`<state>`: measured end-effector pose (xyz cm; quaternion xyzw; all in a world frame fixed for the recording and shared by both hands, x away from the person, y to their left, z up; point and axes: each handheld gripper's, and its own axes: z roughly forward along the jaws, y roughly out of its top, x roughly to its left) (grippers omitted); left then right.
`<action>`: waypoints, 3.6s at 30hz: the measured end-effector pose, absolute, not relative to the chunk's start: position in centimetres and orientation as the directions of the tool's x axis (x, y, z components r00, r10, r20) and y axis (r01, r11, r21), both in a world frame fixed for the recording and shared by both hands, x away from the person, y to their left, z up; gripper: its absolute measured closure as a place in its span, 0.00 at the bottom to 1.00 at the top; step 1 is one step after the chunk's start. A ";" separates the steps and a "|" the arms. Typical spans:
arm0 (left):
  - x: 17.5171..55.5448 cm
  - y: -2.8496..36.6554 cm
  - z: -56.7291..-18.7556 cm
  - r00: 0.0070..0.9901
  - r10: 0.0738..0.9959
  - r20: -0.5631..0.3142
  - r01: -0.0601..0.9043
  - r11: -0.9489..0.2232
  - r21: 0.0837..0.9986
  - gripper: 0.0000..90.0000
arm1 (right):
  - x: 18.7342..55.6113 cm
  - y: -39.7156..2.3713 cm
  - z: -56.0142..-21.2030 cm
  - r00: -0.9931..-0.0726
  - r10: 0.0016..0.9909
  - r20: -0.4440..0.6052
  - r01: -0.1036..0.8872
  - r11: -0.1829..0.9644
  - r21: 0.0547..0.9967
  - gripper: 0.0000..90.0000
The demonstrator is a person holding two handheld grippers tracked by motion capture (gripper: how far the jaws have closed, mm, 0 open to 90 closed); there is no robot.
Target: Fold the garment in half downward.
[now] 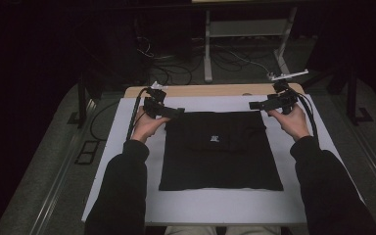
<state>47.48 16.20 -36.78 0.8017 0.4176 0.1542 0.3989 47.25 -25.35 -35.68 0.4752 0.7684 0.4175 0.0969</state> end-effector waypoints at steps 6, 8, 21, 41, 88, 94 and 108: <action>47.2 15.6 -36.7 0.613 0.782 -0.114 0.541 -0.311 0.782 0.00 | 46.9 -24.6 -35.4 -0.558 0.792 0.247 0.635 0.217 0.741 0.00; 47.1 15.3 -36.7 0.616 0.779 -0.118 0.537 -0.305 0.786 0.00 | 46.8 -24.3 -35.5 -0.564 0.789 0.243 0.633 0.224 0.742 0.00; 47.0 13.9 -37.1 0.644 0.750 -0.151 0.537 -0.303 0.787 0.00 | 46.5 -22.4 -35.9 -0.604 0.759 0.245 0.622 0.256 0.740 0.00; 47.1 11.8 -38.7 0.682 0.705 -0.194 0.545 -0.312 0.778 0.00 | 46.5 -20.5 -37.2 -0.635 0.725 0.269 0.635 0.291 0.715 0.00; 50.0 13.1 -43.3 0.567 0.705 -0.427 0.730 -0.190 0.656 0.49 | 48.7 -20.4 -42.3 -0.525 0.773 0.355 0.766 0.248 0.594 0.53; 49.9 12.6 -43.4 0.578 0.696 -0.426 0.728 -0.204 0.654 0.59 | 48.7 -20.1 -42.6 -0.540 0.761 0.359 0.764 0.264 0.589 0.65; 49.7 12.1 -43.6 0.605 0.668 -0.433 0.729 -0.245 0.640 0.79 | 48.3 -19.6 -42.5 -0.575 0.742 0.345 0.744 0.299 0.597 0.94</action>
